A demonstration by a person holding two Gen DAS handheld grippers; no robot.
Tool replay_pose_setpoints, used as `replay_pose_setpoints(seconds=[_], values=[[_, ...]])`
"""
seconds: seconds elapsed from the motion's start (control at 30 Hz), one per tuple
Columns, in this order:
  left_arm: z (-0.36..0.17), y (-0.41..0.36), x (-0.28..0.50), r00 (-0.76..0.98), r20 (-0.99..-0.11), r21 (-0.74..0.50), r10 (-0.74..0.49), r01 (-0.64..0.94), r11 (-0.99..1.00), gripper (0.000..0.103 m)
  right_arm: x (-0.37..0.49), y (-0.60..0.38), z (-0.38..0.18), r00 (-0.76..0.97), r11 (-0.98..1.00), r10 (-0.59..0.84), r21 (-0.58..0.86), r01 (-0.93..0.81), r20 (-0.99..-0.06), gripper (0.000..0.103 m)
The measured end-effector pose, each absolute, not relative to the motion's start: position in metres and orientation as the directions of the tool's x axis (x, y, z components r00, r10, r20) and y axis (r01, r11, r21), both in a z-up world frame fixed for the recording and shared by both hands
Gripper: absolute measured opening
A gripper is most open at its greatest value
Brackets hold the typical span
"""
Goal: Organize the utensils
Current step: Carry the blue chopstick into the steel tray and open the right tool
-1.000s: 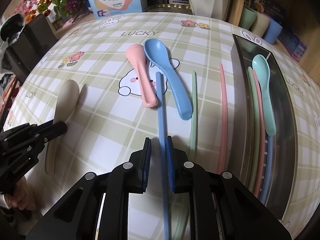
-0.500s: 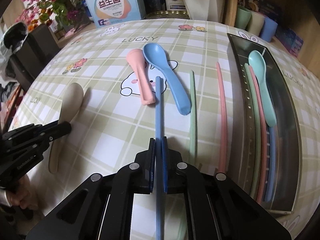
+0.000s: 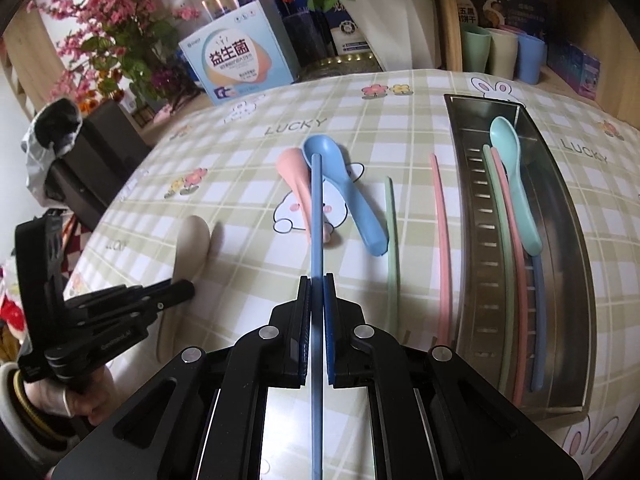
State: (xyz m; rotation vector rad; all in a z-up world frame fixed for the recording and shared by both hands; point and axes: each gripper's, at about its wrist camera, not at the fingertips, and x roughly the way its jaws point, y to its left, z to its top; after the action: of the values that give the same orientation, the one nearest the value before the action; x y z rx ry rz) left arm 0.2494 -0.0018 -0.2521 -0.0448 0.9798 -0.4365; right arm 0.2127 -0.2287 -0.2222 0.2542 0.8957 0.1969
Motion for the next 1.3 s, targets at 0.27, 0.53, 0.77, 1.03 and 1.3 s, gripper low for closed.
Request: replay_pose_setpoints(seconds=[0.27,0.53,0.77,1.03,1.3], values=[[-0.247,0.0,0.243,0.469,-0.807,-0.235,-0.359,0.304,0.923,0.006,0.208,-0.24,-0.219,0.634,0.94,0.296,0.337,-0.058,-0.715,0.006],[-0.229,-0.012,0.242,0.484,-0.799,-0.229,-0.358,0.305,0.924,0.006,0.207,-0.262,-0.213,0.674,0.926,0.297,0.376,-0.031,-0.676,0.006],[-0.211,-0.033,0.249,0.493,-0.787,-0.223,-0.372,0.335,0.915,0.006,0.217,-0.315,-0.196,0.745,0.924,0.209,0.377,0.061,-0.634,0.006],[-0.203,-0.057,0.257,0.492,-0.784,-0.219,-0.378,0.35,0.911,0.006,0.241,-0.35,-0.213,0.727,0.918,0.163,0.373,0.136,-0.667,0.006],[-0.207,-0.057,0.259,0.482,-0.796,-0.222,-0.367,0.332,0.917,0.006,0.246,-0.347,-0.235,0.681,0.905,0.184,0.393,0.165,-0.709,0.006]])
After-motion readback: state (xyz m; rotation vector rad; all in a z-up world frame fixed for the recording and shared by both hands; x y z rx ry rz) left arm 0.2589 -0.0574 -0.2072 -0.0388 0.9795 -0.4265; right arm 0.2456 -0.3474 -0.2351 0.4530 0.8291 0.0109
